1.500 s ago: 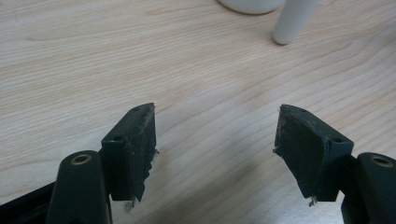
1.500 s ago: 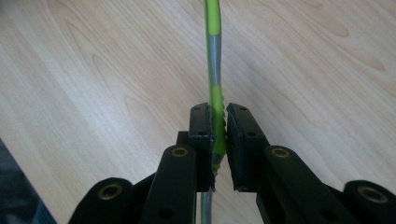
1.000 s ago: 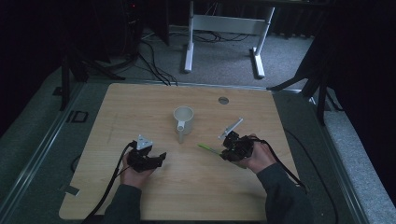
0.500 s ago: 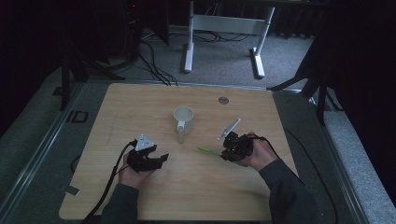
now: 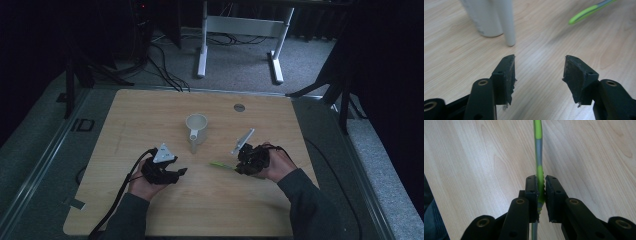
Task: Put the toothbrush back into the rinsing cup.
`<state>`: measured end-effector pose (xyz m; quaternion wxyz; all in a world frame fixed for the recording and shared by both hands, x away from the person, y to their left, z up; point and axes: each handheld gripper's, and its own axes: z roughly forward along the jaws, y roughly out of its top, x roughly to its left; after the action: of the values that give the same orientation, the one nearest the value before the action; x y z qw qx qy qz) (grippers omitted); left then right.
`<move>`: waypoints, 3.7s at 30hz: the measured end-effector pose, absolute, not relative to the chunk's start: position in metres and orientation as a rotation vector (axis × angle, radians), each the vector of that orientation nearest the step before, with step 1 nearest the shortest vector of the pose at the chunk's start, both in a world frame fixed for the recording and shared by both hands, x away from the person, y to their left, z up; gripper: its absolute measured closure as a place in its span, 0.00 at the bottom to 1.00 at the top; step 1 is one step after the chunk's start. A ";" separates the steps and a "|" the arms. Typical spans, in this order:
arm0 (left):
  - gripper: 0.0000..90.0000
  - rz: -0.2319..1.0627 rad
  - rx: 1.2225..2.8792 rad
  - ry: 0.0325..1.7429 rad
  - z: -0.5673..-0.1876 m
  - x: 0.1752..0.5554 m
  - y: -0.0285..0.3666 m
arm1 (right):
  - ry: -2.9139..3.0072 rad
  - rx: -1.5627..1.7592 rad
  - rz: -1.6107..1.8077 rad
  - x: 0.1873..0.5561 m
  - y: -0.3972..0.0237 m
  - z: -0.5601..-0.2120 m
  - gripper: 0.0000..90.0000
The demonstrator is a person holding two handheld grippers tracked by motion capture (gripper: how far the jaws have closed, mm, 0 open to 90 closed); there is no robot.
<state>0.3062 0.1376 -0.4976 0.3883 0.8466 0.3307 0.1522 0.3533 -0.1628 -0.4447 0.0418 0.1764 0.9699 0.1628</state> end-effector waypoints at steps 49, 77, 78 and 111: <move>0.59 0.172 2.351 0.394 -0.495 0.304 0.075 | 3.121 0.235 0.521 0.333 -0.138 -0.458 0.90; 0.68 0.095 2.345 0.271 -0.506 0.298 0.047 | 3.154 0.159 0.584 0.326 -0.132 -0.465 0.90; 0.69 0.091 2.341 0.275 -0.506 0.298 0.046 | 3.155 0.160 0.587 0.326 -0.132 -0.465 0.90; 0.92 0.071 2.369 0.206 -0.513 0.292 0.039 | 3.188 0.135 0.593 0.324 -0.129 -0.469 0.88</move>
<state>0.2917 0.0387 -0.5129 0.3721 0.9243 0.0803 0.0278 0.3236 -0.1295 -0.4688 -0.0522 0.0415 0.9809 0.1825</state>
